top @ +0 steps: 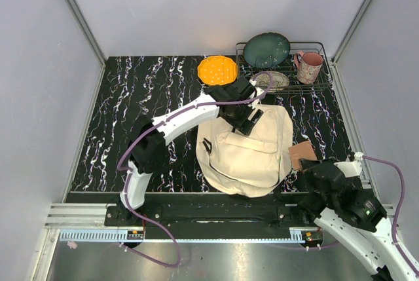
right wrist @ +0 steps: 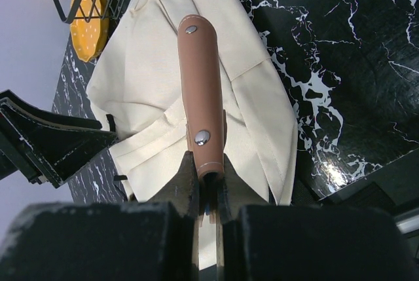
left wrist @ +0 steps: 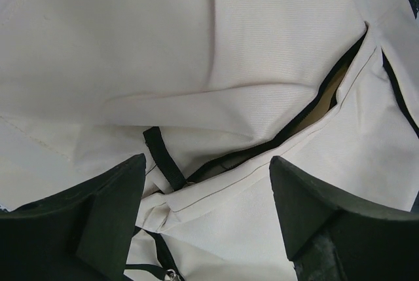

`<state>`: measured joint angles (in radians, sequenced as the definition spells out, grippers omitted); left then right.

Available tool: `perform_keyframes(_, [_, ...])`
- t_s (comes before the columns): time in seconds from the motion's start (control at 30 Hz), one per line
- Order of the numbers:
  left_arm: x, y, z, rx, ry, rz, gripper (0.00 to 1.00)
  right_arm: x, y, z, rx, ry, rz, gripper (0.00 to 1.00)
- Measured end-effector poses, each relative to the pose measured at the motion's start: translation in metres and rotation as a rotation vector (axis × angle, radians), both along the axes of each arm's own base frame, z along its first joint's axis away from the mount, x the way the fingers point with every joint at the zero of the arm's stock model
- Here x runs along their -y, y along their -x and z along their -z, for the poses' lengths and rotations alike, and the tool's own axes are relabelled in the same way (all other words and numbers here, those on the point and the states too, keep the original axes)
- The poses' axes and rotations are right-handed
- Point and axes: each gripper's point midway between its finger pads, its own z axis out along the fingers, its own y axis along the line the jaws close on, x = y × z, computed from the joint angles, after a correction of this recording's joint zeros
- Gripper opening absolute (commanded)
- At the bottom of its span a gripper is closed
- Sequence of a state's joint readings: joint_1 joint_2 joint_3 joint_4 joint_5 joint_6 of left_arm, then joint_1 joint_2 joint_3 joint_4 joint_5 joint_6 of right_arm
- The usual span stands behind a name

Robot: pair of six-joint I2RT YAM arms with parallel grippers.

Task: Pack the student bag
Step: Place the personal item in the student bag.

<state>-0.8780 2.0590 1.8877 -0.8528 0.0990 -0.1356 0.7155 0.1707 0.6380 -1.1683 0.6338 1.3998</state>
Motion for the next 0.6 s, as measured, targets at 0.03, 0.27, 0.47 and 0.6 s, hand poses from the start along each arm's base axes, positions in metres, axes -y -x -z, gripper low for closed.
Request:
perform_keyframes(0.03, [-0.0004,0.0005,0.0008,-0.007,-0.001,-0.010,0.81,-0.0006,-0.0005,0.0008,0.000,0.000,-0.001,0.00])
perform_keyframes(0.27, [-0.0010,-0.0015,0.0051,-0.055,0.001,-0.167,0.73,-0.0070,-0.0016,0.0077,-0.013,-0.010,-0.019,0.00])
perform_keyframes(0.47, [0.0071,-0.0032,0.0059,-0.107,0.055,-0.332,0.72,-0.0083,-0.0028,0.0065,-0.007,-0.016,-0.021,0.00])
perform_keyframes(0.6, [0.0070,-0.0022,0.0078,-0.102,0.057,-0.402,0.70,-0.0089,-0.0029,0.0062,-0.006,-0.019,-0.022,0.00])
